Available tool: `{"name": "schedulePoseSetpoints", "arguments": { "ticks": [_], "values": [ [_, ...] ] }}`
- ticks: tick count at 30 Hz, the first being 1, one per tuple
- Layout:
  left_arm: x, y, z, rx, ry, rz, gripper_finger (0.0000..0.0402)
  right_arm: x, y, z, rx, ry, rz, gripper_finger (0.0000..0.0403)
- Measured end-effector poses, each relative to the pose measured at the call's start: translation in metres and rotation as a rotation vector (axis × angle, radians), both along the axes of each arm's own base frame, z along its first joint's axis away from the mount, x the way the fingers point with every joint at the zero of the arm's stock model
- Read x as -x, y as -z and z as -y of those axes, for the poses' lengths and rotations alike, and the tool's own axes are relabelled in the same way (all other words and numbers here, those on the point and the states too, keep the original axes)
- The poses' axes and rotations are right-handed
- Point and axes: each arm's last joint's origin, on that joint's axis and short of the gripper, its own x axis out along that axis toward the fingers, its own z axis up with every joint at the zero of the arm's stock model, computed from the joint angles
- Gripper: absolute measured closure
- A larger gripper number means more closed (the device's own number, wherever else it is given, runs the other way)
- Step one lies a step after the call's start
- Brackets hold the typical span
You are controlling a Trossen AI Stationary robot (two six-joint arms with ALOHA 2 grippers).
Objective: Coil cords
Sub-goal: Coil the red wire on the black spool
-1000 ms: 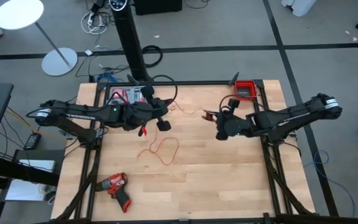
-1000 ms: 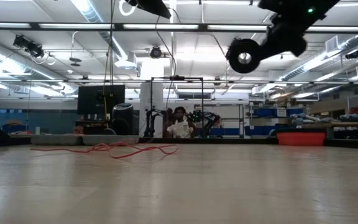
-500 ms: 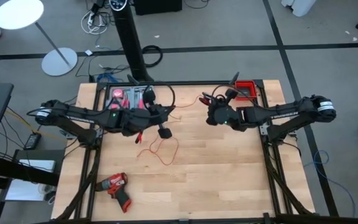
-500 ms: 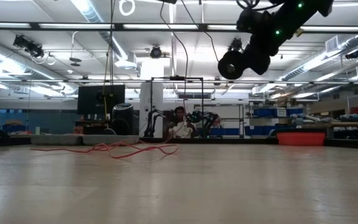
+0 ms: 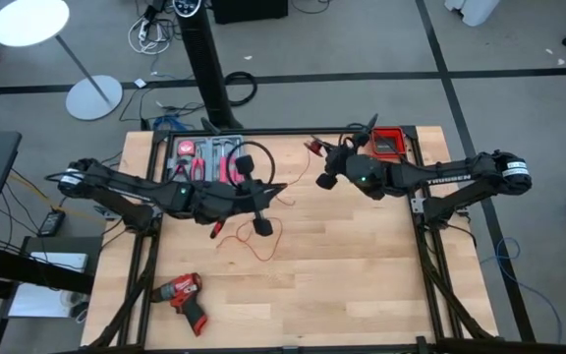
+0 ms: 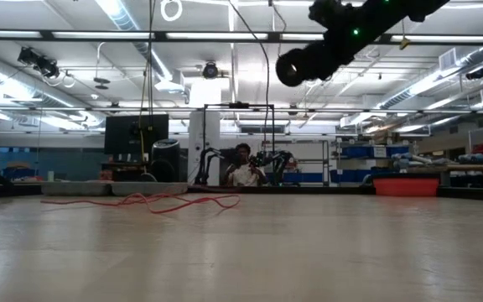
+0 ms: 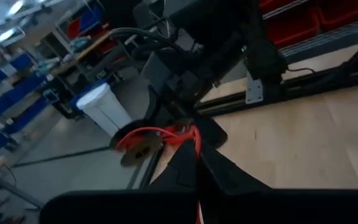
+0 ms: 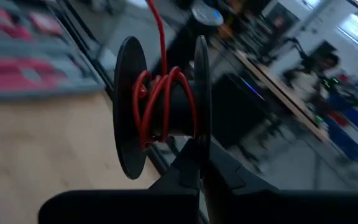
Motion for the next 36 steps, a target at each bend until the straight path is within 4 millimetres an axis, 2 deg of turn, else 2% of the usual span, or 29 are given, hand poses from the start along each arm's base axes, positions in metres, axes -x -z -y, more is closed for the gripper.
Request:
{"name": "schedulePoseSetpoints", "arguments": {
  "ticks": [6, 10, 15, 24, 30, 36],
  "values": [
    [-0.006, -0.007, -0.003, -0.097, 0.007, 0.050, 0.0401, -0.006, -0.008, -0.009, -0.013, -0.133, 0.085, 0.0403],
    [-0.009, -0.008, -0.012, -0.070, 0.065, 0.074, 0.0401, -0.008, -0.013, -0.015, -0.010, -0.189, 0.135, 0.0403],
    [-0.019, 0.005, -0.016, -0.032, 0.114, 0.036, 0.0401, -0.010, -0.019, -0.021, 0.000, -0.239, 0.195, 0.0403],
    [-0.038, 0.032, -0.019, -0.035, 0.104, -0.067, 0.0401, -0.011, -0.025, -0.023, -0.003, -0.297, 0.257, 0.0403],
    [-0.036, 0.042, -0.023, -0.049, -0.022, -0.157, 0.0401, -0.006, -0.032, -0.028, 0.002, -0.320, 0.286, 0.0403],
    [-0.029, 0.052, -0.029, -0.093, -0.194, -0.268, 0.0401, 0.007, -0.044, -0.039, 0.003, -0.370, 0.302, 0.0403]
  ]
}}
